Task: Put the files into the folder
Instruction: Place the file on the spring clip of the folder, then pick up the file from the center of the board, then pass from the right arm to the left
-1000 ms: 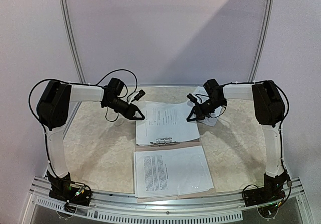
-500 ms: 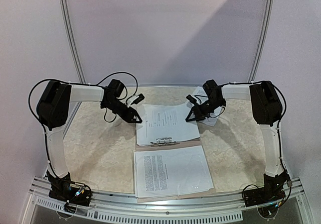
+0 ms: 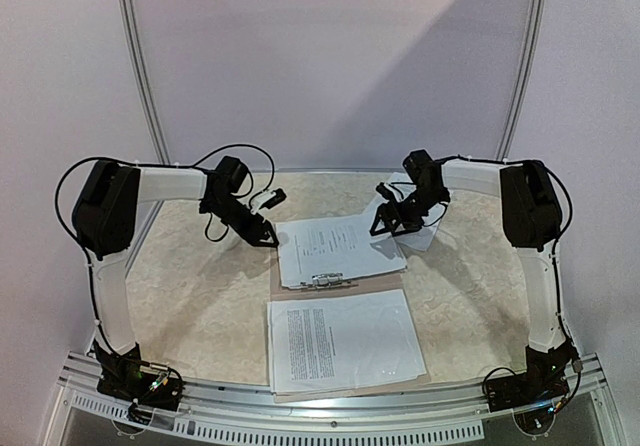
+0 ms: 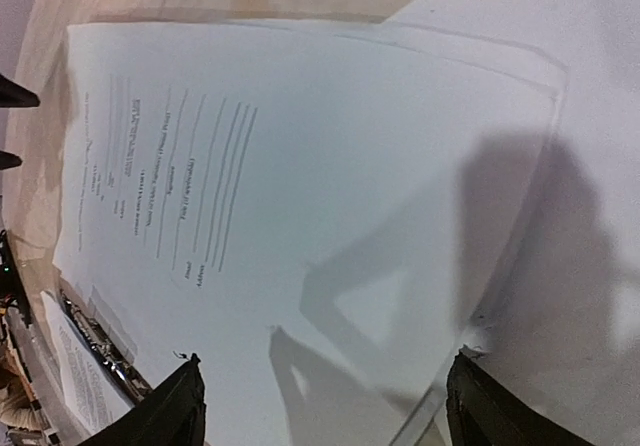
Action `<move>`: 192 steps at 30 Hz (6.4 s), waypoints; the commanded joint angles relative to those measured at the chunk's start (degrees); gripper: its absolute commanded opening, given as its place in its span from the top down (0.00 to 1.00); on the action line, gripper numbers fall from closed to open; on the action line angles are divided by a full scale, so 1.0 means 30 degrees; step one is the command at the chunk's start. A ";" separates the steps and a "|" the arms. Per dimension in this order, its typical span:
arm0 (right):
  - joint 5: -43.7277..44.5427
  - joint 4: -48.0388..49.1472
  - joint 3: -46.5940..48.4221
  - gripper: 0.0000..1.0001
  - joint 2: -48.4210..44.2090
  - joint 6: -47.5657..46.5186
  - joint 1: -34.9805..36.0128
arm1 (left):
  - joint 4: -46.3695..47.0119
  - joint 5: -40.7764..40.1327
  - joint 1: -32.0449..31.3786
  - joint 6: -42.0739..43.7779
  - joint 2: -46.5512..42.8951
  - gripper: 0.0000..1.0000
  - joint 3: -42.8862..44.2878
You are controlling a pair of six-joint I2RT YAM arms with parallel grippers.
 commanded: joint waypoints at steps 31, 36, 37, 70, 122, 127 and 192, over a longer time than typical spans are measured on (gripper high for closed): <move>0.9757 0.1907 -0.5784 1.00 -0.3470 0.2749 0.1646 | 0.1578 -0.5625 -0.1162 0.0355 -0.0520 0.77 -0.2950; 1.0051 0.2022 -0.5491 1.00 -0.3440 0.2055 0.2203 | 0.1719 -0.5629 -0.1421 0.0373 -0.0038 0.77 -0.2972; 0.9866 0.2063 -0.5475 1.00 -0.3438 0.1853 0.2314 | 0.1750 -0.5568 -0.1486 0.0361 0.0035 0.77 -0.2990; 0.9674 0.1169 -0.5070 1.00 -0.3777 0.0115 0.3839 | 0.1055 -0.3898 -0.2511 0.2343 -0.1493 0.77 -0.3955; -0.1538 2.1280 -0.8635 0.35 0.1135 1.8221 -0.8159 | 0.0140 -0.5221 -0.0659 0.3677 -0.6088 0.39 -0.3609; -0.2440 2.1874 -0.7783 0.34 0.2048 1.9031 -0.7570 | 0.0092 -0.5135 -0.0654 0.3671 -0.5950 0.39 -0.3422; 0.4739 0.0224 0.0749 1.00 -1.0101 -0.7022 1.2213 | -0.6379 -0.0325 -0.5845 0.6626 -1.6166 0.30 -0.2728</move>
